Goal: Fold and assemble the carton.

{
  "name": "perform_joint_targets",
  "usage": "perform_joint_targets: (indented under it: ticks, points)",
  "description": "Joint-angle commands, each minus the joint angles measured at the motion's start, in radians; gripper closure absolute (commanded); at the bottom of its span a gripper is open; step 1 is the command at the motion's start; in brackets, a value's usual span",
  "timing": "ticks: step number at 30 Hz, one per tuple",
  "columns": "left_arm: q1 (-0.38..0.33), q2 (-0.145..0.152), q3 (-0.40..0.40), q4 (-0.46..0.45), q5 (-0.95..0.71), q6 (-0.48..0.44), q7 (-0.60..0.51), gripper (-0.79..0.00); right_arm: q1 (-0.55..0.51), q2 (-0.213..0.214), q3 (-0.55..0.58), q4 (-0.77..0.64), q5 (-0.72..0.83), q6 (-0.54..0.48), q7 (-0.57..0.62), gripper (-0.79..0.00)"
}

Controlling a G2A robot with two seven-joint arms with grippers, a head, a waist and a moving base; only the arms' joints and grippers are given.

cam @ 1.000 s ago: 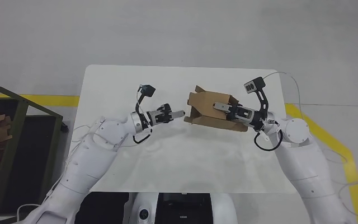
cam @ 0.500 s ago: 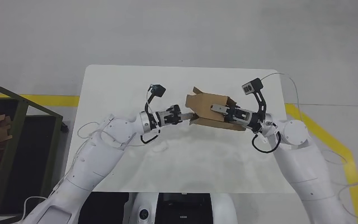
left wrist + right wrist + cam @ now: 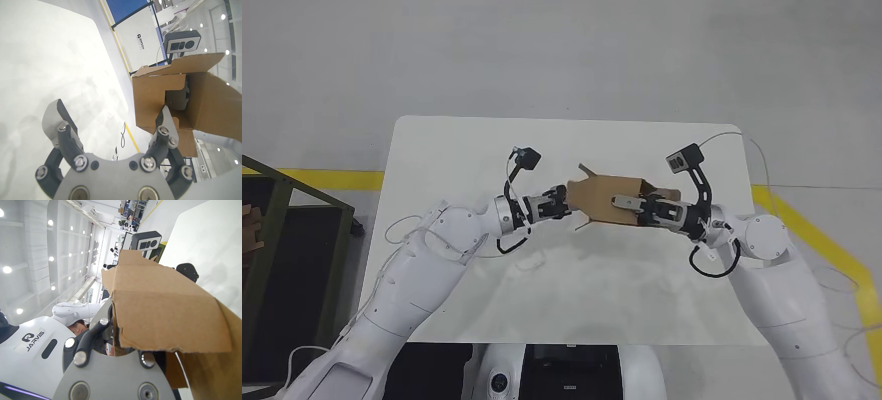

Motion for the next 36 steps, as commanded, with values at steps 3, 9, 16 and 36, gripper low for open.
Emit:
perform_joint_targets:
  ticks: [3,9,16,36]
  points:
    - [-0.002,-0.001,-0.001,0.002,-0.006,0.001,0.0,-0.785,0.001,0.0,-0.004,-0.002,-0.001,0.0,0.006,0.0]
    - [-0.002,-0.002,-0.007,0.003,-0.015,0.0,0.006,-0.785,0.004,0.0,-0.008,-0.002,-0.003,0.001,0.007,0.0]
    - [-0.002,-0.003,-0.01,0.006,-0.019,0.002,0.002,-0.785,0.01,-0.002,-0.016,0.003,0.003,0.008,0.006,0.0]
    - [0.041,0.003,-0.063,-0.019,-0.034,-0.044,0.042,-0.785,0.001,-0.001,0.029,0.034,0.096,-0.002,-0.007,0.0]
